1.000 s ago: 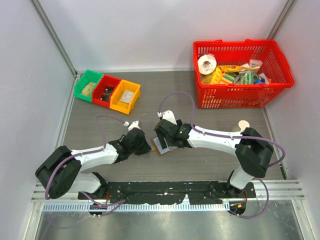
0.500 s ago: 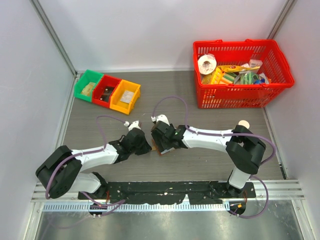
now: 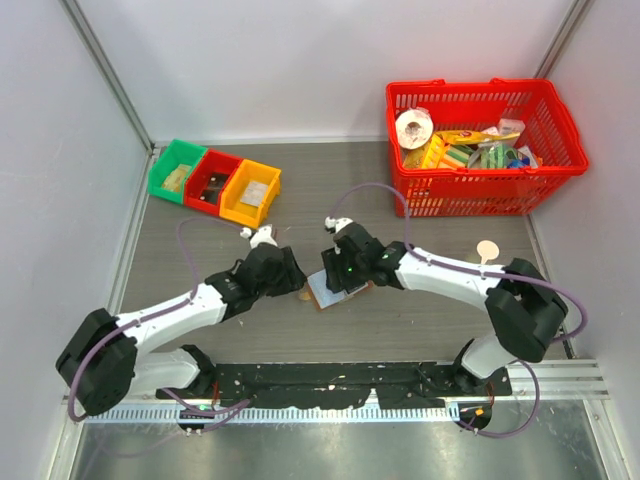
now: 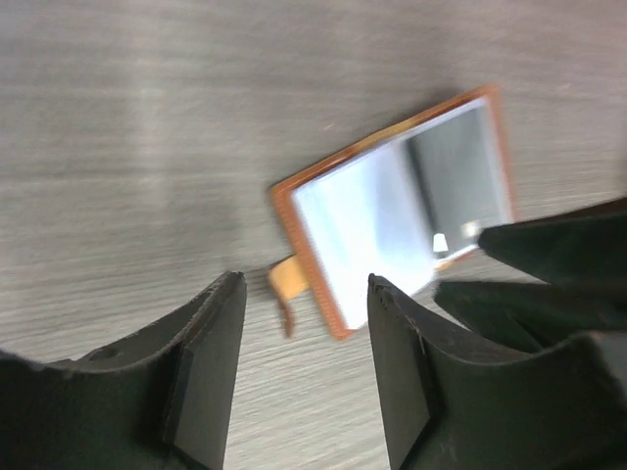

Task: Take the credit cards out of the card holder
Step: Remove the credit card from the card holder.

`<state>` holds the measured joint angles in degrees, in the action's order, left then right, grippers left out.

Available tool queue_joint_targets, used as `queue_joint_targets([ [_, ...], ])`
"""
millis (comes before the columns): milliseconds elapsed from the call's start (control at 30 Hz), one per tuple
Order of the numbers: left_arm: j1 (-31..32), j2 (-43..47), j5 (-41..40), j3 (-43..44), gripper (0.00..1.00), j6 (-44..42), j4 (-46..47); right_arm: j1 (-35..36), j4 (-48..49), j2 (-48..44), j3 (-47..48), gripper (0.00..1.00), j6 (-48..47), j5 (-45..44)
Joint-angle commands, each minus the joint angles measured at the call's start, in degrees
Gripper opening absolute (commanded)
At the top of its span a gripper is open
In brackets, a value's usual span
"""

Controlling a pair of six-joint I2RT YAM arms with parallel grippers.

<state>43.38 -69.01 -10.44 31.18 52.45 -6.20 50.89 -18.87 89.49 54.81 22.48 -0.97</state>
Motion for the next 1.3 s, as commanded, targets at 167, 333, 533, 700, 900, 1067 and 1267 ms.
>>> queue_joint_targets([
  [167, 1.7, -0.1, 4.2, 14.8, 0.60, -0.3, 1.1, -11.1, 8.6, -5.2, -7.2, 0.36, -0.9, 7.0],
  [333, 2.9, -9.8, 8.7, 15.9, 0.45, 4.8, 10.7, -13.7, 12.0, -3.8, -8.8, 0.25, 0.0, 8.8],
  [533, 4.0, -19.0, 11.9, 15.1, 0.30, 9.4, 18.6, -16.1, 15.4, -3.0, -12.9, 0.21, 1.3, 9.8],
  [700, 4.6, -23.4, 11.6, 13.3, 0.27, 11.4, 22.5, -16.7, 17.9, -3.4, -16.7, 0.20, 4.2, 9.5],
  [900, 4.7, -24.9, 9.0, 9.9, 0.26, 12.9, 23.4, -16.8, 21.9, -3.1, -20.8, 0.19, 7.5, 10.1],
  [1067, 4.7, -24.6, 6.1, 8.7, 0.29, 13.0, 21.4, -16.8, 23.8, -2.7, -22.8, 0.19, 8.8, 10.5],
  [1267, 4.5, -25.6, 3.8, 9.2, 0.39, 13.0, 20.2, -16.8, 24.2, -2.7, -23.3, 0.19, 9.1, 11.0],
])
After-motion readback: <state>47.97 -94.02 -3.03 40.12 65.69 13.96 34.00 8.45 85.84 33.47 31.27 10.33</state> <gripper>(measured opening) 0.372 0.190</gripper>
